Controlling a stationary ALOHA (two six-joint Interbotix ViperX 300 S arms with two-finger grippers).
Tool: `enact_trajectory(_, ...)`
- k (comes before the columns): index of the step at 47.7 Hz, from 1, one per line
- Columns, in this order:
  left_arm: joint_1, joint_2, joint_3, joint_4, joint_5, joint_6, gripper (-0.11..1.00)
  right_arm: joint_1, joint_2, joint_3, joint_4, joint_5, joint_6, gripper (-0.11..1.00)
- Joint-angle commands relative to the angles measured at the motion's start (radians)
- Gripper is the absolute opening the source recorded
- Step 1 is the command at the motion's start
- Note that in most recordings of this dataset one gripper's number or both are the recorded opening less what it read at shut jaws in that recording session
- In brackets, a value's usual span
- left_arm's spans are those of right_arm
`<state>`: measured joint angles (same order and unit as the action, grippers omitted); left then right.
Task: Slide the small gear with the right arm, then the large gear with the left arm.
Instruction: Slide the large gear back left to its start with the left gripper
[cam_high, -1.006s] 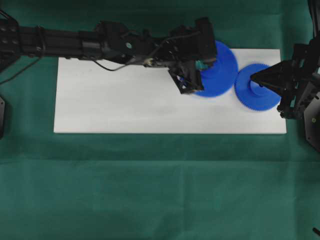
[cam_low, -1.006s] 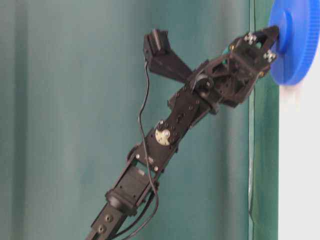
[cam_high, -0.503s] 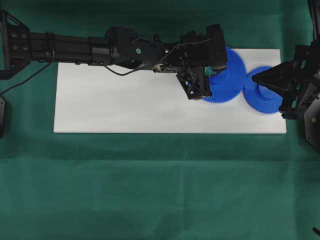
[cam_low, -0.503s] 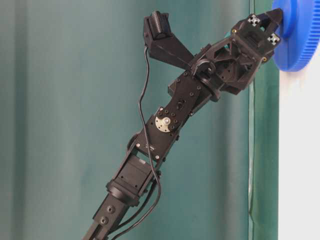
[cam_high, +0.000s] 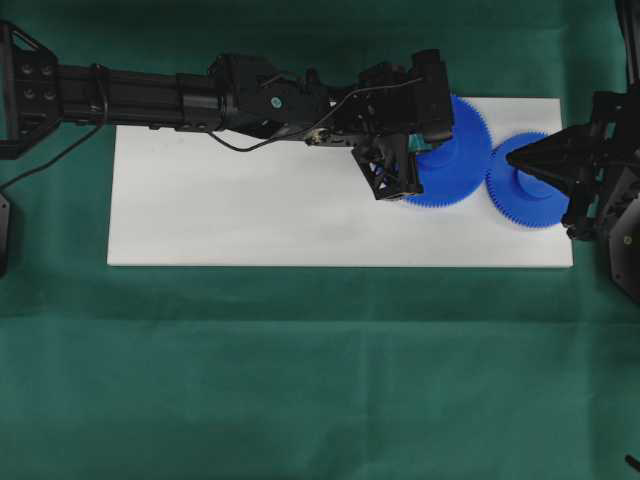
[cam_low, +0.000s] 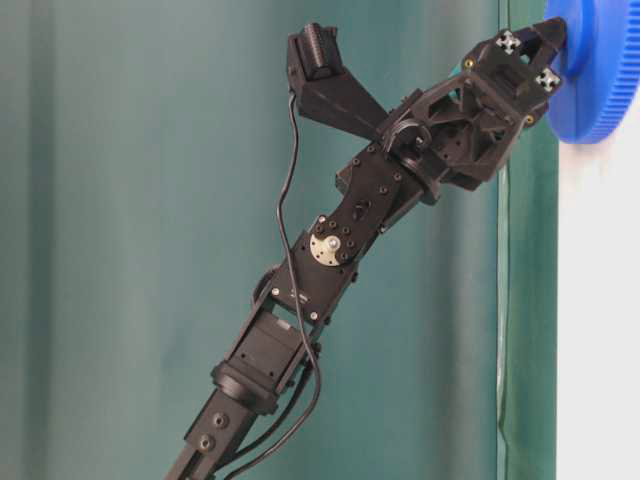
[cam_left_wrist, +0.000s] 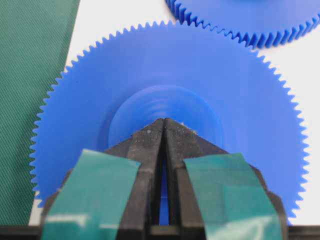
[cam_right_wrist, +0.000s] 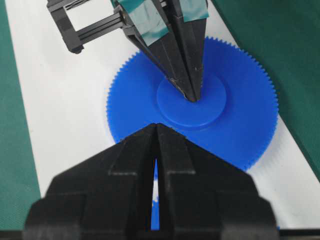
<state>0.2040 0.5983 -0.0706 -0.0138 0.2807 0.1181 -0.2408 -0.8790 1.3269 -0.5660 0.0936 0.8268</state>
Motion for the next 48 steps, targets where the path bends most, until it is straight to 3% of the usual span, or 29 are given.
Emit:
enact_trajectory(1,-0.002,-0.011,0.031,0.002,0.023,0.000,0.00,0.002,0.000,-0.011,0.002,-0.011,0.002,0.50)
enact_trajectory(9,0.015,-0.041,0.095,0.002,0.018,0.000,0.00,0.002,0.000,-0.011,0.002,-0.011,0.002,0.50)
enact_trajectory(19,0.054,-0.127,0.268,0.000,-0.020,-0.008,0.00,0.002,0.000,-0.011,0.003,-0.011,0.005,0.50)
enact_trajectory(34,0.104,-0.302,0.650,-0.002,-0.207,-0.020,0.00,0.000,0.000,-0.014,0.014,-0.011,0.008,0.50)
enact_trajectory(42,0.112,-0.379,0.859,-0.005,-0.298,-0.075,0.00,0.002,0.000,-0.015,0.020,-0.011,0.008,0.50)
enact_trajectory(48,0.112,-0.425,0.992,-0.005,-0.364,-0.155,0.00,0.002,0.000,-0.018,0.023,-0.011,0.008,0.50)
